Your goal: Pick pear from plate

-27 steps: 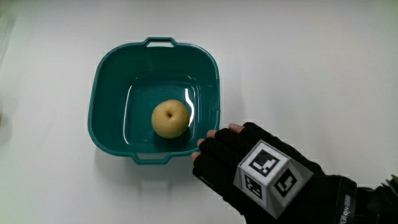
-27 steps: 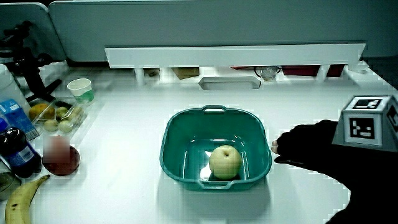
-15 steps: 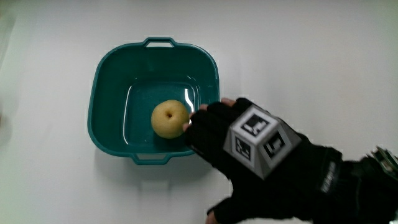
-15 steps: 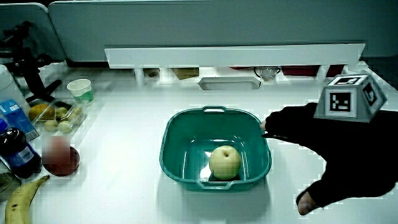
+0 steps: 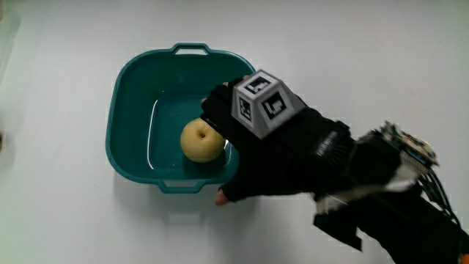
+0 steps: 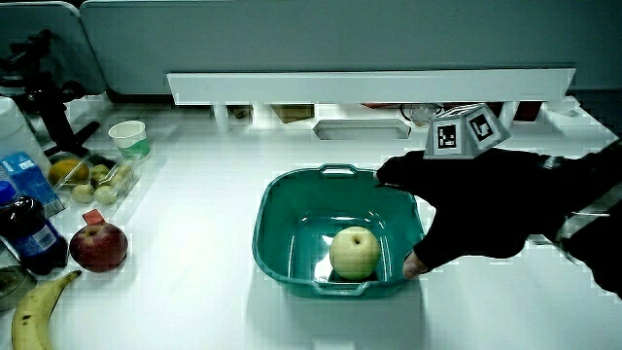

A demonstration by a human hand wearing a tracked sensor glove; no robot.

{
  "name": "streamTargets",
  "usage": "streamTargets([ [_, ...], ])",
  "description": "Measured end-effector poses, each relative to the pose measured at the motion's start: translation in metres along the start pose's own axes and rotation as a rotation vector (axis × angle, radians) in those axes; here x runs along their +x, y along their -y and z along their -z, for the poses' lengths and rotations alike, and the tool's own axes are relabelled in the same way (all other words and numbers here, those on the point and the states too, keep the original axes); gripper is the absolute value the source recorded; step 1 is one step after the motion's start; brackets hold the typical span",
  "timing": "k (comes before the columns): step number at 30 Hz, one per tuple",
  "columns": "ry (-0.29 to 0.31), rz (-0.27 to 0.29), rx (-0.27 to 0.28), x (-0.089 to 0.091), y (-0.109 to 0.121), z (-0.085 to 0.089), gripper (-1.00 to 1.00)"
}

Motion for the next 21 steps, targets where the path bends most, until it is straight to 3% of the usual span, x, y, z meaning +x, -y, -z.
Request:
streamTargets([
  [1,-0.003,0.026,-0.035,0.001,-0.007,0.002,0.0],
  [2,-0.009,-0.006,-0.012,0.0,-0.01,0.0,0.0],
  [3,-0.007,0.028,-0.023,0.001,-0.016,0.002,0.0],
  [6,-0.051,-0.027,-0.101,0.002,-0.03,0.003,0.0],
  [10,-0.081,-0.004,-0.165,0.006,-0.049,0.009,0.0],
  [12,-0.083,0.016,-0.175,0.007,-0.059,0.013,0.0],
  [14,-0.108,-0.02,-0.181,0.006,-0.064,0.015,0.0],
  [18,-0.102,0.027,-0.209,0.006,-0.083,0.027,0.0],
  [21,-0.118,0.008,-0.216,0.004,-0.092,0.034,0.0],
])
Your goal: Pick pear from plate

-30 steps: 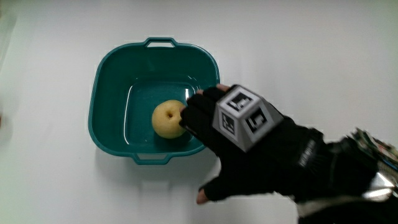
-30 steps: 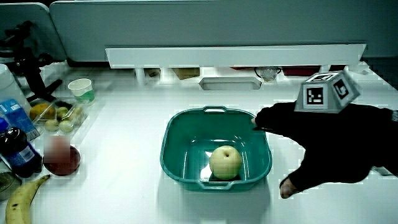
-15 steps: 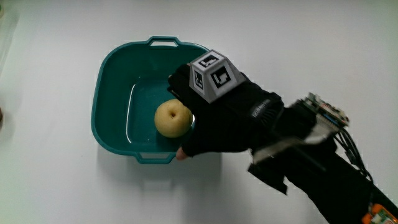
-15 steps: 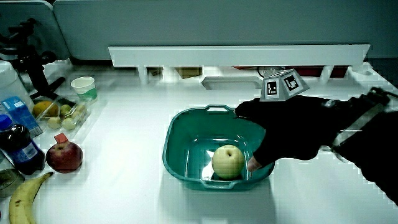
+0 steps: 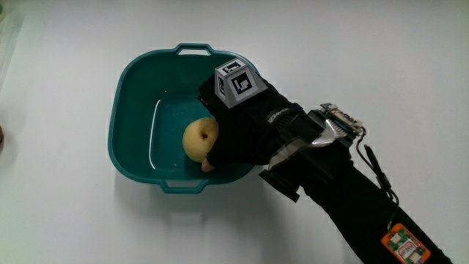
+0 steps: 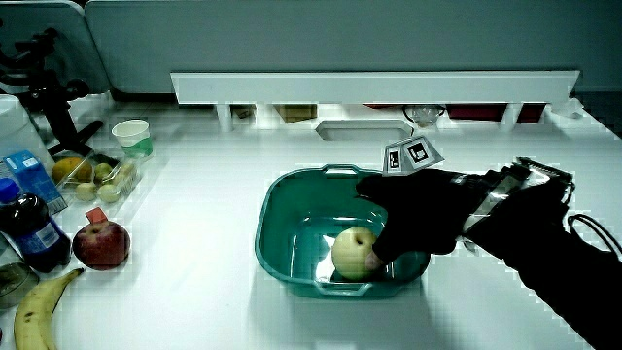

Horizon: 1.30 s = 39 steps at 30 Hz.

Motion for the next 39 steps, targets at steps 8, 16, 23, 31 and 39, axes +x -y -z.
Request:
streamTargets([
  [8,0.005,0.01,-0.031,-0.005,-0.021,0.013,0.0],
  [16,0.01,0.022,-0.053,-0.008,-0.032,0.02,0.0],
  [23,0.012,0.035,-0.04,-0.01,-0.04,0.026,0.0],
  [31,0.009,-0.003,-0.045,-0.012,-0.042,0.031,0.0],
  [39,-0.01,-0.02,0.033,-0.011,-0.04,0.029,0.2],
])
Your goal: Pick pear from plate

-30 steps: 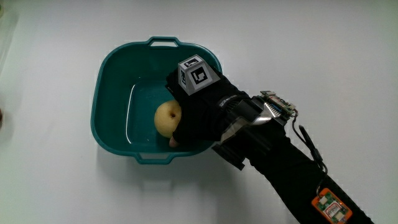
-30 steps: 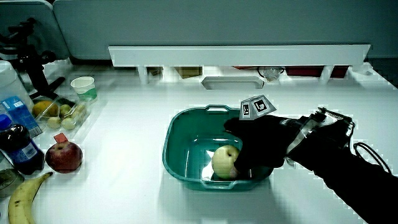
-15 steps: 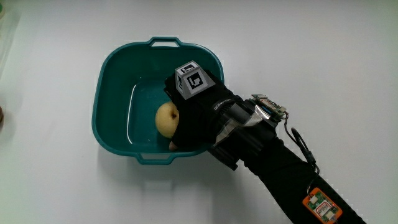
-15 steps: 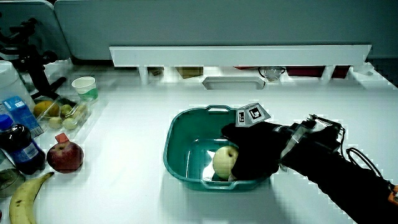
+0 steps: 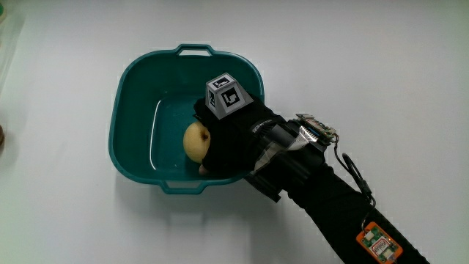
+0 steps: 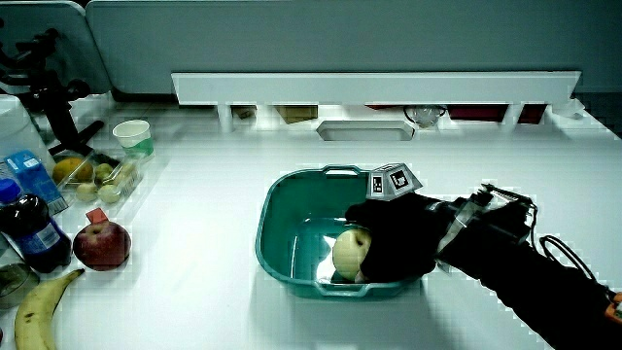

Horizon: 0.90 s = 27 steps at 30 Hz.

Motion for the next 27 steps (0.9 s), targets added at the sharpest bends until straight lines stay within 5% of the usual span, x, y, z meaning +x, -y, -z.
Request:
streamTargets([
  [9,-0.021,-0.029,0.0,0.001,-0.002,0.001,0.56],
  [12,-0.014,-0.026,0.05,0.0,0.002,-0.001,0.68],
  [20,-0.012,-0.054,0.077,-0.002,0.004,-0.001,1.0],
  [27,-0.024,-0.077,0.155,-0.001,0.02,-0.015,1.0],
])
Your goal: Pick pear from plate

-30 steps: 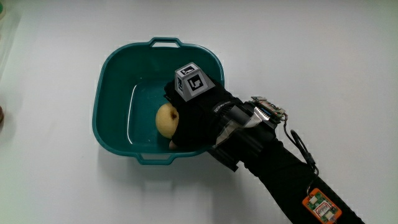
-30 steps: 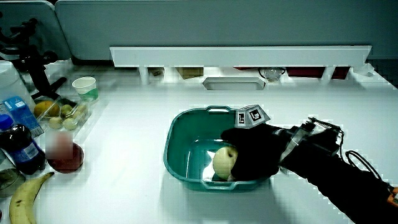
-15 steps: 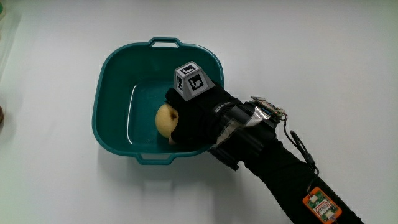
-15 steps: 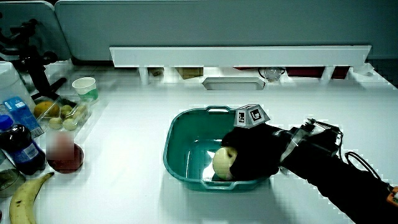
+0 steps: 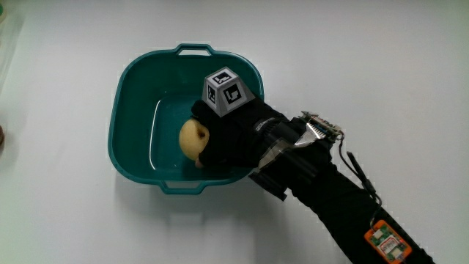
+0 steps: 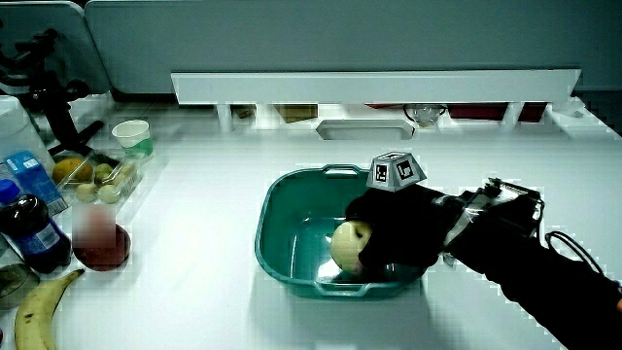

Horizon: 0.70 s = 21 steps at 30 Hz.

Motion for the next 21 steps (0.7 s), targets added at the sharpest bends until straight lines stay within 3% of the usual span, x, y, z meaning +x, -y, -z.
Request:
streamTargets([
  [1,0.001,0.007,-0.012,0.002,0.0,-0.001,1.0],
  [3,0.001,0.001,0.03,0.002,0.008,-0.01,1.0],
  [8,-0.02,-0.003,0.038,0.01,0.023,-0.027,1.0],
  [9,-0.01,0.005,0.073,0.011,0.029,-0.033,1.0],
  [10,-0.03,-0.021,0.085,0.012,0.034,-0.037,1.0],
  [11,-0.01,0.005,0.095,0.014,0.037,-0.04,1.0],
  [12,-0.025,-0.011,0.059,0.018,0.036,-0.04,1.0],
  [13,-0.016,-0.003,0.098,0.018,0.042,-0.045,1.0],
  [15,-0.062,-0.047,0.061,0.023,0.045,-0.047,1.0],
  [16,-0.062,-0.036,0.097,0.024,0.051,-0.052,1.0],
  [18,-0.018,0.019,0.115,0.028,0.058,-0.057,1.0],
  [20,-0.029,0.032,0.131,0.033,0.065,-0.062,1.0],
  [21,-0.052,-0.009,0.072,0.039,0.058,-0.056,1.0],
])
